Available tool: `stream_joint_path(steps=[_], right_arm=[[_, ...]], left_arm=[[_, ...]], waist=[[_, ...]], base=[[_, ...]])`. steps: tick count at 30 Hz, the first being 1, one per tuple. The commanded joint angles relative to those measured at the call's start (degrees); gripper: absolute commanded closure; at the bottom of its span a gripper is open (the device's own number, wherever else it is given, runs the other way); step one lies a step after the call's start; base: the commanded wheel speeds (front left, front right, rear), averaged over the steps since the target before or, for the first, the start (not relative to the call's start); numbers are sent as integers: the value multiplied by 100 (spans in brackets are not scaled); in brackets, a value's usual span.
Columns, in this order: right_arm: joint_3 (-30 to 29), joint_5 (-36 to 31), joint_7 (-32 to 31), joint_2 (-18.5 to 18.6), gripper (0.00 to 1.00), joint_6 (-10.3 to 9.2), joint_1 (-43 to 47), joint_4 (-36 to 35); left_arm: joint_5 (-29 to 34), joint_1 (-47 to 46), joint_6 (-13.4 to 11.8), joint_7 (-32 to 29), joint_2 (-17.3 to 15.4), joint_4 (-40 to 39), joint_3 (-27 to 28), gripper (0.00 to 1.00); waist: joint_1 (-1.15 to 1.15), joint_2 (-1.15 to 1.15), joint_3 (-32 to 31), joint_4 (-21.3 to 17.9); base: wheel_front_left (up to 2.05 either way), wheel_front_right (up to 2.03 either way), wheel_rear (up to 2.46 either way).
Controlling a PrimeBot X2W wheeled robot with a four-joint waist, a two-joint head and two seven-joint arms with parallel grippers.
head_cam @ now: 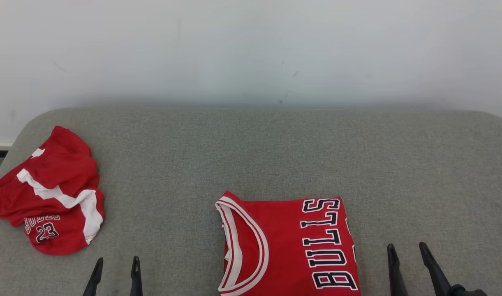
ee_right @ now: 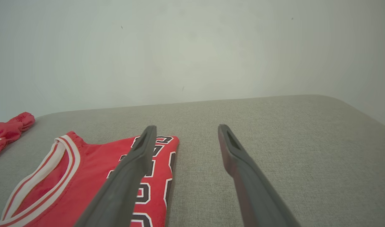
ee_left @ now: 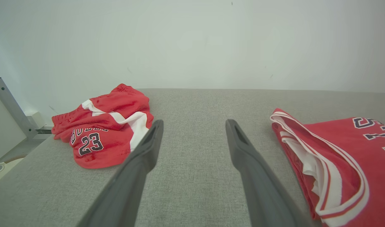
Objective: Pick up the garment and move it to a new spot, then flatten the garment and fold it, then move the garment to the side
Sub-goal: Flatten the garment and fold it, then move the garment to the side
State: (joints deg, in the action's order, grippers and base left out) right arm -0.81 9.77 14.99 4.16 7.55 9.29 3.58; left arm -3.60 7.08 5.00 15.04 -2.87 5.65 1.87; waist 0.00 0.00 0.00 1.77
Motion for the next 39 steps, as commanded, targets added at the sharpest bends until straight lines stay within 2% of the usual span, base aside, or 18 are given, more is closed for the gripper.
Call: stream_joint_path(steps=[1, 12, 26, 39], right_arm=[[28, -83, 23, -28, 0, -12, 46, 20], [-179, -231, 23, -105, 0, -12, 93, -7], [-313, -85, 23, -132, 0, -12, 36, -19], [-316, -53, 24, -133, 0, -12, 13, 27]], left_arm=[[22, 55, -21, 18, -2, -73, -27, 0], [303, 124, -2, 17, -23, -239, -119, 0], [122, 158, 191, 17, -90, -242, -54, 0], [127, 179, 231, 18, -63, -262, -6, 0]], waist=[[0, 0, -12, -16], [0, 0, -27, -51], [0, 0, -2, -57], [0, 0, 10, -77]], base=[[0, 0, 0], [0, 0, 0], [0, 0, 0], [0, 0, 0]])
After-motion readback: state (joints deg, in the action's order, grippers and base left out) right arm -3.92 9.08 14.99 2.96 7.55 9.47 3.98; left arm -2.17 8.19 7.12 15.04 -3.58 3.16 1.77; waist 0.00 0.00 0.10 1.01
